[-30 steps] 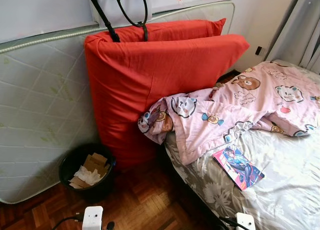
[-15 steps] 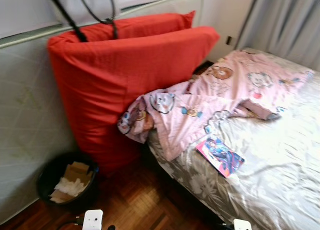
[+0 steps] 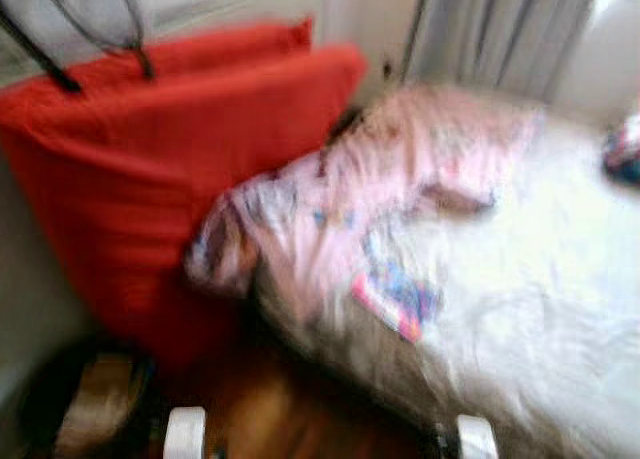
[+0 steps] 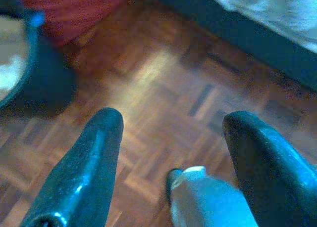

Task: Clean up the room

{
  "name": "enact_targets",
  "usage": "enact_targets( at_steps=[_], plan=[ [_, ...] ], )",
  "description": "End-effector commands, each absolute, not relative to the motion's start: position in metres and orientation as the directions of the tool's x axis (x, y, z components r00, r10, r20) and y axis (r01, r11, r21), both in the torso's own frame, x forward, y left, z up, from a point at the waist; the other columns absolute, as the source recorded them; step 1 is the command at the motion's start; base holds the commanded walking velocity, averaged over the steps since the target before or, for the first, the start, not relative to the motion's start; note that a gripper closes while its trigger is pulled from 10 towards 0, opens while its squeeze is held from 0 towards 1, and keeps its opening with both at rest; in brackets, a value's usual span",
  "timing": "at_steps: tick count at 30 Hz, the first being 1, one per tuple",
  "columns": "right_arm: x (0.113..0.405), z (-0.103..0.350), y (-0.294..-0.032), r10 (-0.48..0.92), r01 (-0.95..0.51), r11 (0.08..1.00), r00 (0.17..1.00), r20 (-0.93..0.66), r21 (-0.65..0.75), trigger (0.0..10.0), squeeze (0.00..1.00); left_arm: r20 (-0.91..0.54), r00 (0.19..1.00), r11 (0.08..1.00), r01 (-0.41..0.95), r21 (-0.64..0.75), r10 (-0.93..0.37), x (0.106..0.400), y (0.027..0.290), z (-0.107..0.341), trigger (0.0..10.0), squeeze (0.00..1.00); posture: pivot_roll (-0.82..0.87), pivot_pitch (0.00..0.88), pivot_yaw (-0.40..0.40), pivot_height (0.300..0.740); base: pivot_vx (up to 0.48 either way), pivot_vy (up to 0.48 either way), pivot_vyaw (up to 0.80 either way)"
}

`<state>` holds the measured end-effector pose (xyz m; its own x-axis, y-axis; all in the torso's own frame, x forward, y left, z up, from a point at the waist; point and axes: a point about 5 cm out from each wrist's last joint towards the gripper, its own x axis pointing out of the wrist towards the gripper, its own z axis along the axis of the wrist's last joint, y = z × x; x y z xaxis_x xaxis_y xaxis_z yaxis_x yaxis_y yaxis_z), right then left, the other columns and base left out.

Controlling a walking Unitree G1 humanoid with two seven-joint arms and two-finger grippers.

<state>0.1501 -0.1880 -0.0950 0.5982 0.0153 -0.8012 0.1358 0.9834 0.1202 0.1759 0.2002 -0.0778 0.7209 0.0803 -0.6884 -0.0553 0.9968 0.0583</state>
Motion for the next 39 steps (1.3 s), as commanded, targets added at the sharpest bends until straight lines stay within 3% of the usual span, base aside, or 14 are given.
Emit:
enact_targets(
  at_steps=[1, 23, 39],
  plan=[
    [0.148, -0.096, -0.185, 0.022, 0.139, 0.982, 0.596, -0.803, 0.13, 10.0, 0.0, -0.703, 0.705, 0.996, -0.053, 0.076, 0.091, 0.171, 0.205, -0.08, 10.0, 0.0, 0.01, 0.042, -0.042, 0.74, 0.0, 0.0, 0.0],
    [0.126, -0.102, -0.18, 0.047, 0.098, 0.986, 0.596, -0.802, 0.131, 10.0, 0.0, -0.707, 0.701, 0.994, -0.104, 0.035, 0.098, 0.167, 0.203, -0.082, 10.0, 0.0, 0.0, 0.054, -0.053, 0.74, 0.022, 0.0, 0.0],
    [0.16, -0.09, -0.187, 0.041, 0.081, 0.99, 0.636, -0.77, 0.12, 10.0, 0.0, -0.71, 0.698, 0.994, -0.106, 0.022, 0.09, 0.166, 0.202, -0.083, 10.0, 0.0, 0.0, 0.057, -0.054, 0.74, 0.276, 0.0, 0.24]
  ],
)
